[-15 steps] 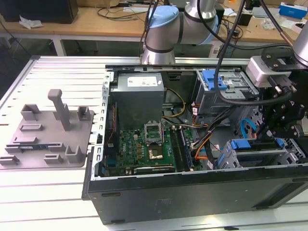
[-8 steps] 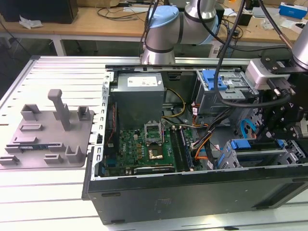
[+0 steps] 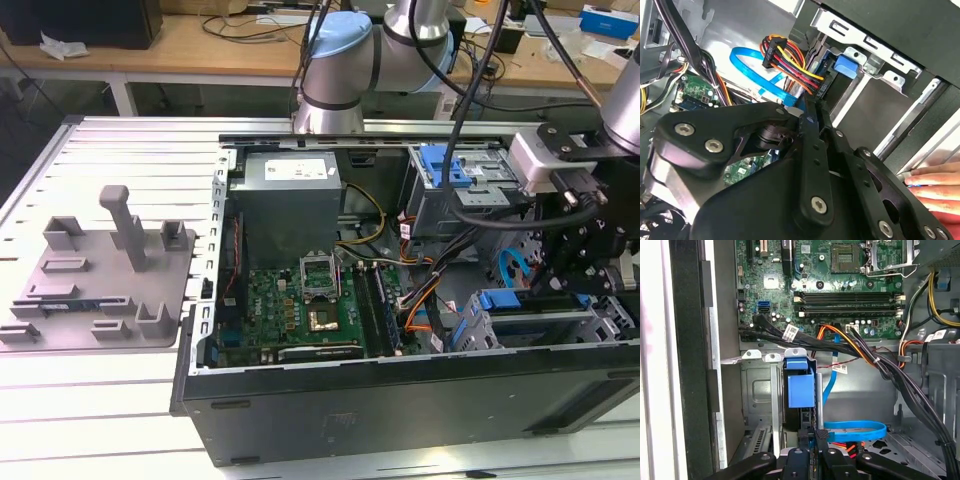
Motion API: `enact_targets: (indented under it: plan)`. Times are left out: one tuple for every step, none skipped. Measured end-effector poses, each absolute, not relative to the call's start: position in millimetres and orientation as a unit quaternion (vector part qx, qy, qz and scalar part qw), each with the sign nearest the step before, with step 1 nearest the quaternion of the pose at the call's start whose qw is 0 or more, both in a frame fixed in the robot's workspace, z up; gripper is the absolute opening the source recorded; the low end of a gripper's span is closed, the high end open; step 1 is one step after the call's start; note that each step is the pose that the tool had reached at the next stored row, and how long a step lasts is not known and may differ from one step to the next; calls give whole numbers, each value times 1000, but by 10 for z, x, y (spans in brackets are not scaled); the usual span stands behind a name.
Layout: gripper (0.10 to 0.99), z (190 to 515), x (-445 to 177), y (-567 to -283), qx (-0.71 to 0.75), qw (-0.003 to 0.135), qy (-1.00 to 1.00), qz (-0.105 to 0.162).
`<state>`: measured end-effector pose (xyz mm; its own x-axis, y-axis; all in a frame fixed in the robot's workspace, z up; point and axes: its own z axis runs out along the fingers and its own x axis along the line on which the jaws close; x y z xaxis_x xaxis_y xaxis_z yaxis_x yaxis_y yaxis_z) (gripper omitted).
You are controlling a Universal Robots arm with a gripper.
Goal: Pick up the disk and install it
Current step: 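Insert the second disk wire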
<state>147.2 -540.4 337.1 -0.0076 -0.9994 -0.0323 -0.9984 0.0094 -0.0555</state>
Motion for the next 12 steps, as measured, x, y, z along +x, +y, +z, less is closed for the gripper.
enact_targets:
  plan:
    - [165, 3393, 1472, -5403, -704, 32, 710, -8]
    - [173, 3477, 1472, -5400, -704, 31, 710, -8]
    - [235, 3524, 1472, -5399, -704, 31, 710, -8]
    - [235, 3564, 1472, -5397, -704, 31, 710, -9]
    - [235, 3584, 1473, -5396, -704, 31, 710, -9]
    - [235, 3597, 1472, -5397, -704, 32, 710, -9]
    - [235, 3600, 1473, -5397, -704, 32, 710, -9]
    - [235, 3601, 1473, -5396, -704, 32, 710, -9]
    - [235, 3603, 1472, -5396, -704, 32, 710, -9]
    - [235, 3604, 1472, -5395, -704, 32, 710, -9]
    - [224, 3605, 1472, -5392, -704, 31, 710, -9]
    - [157, 3604, 1472, -5387, -704, 32, 710, -9]
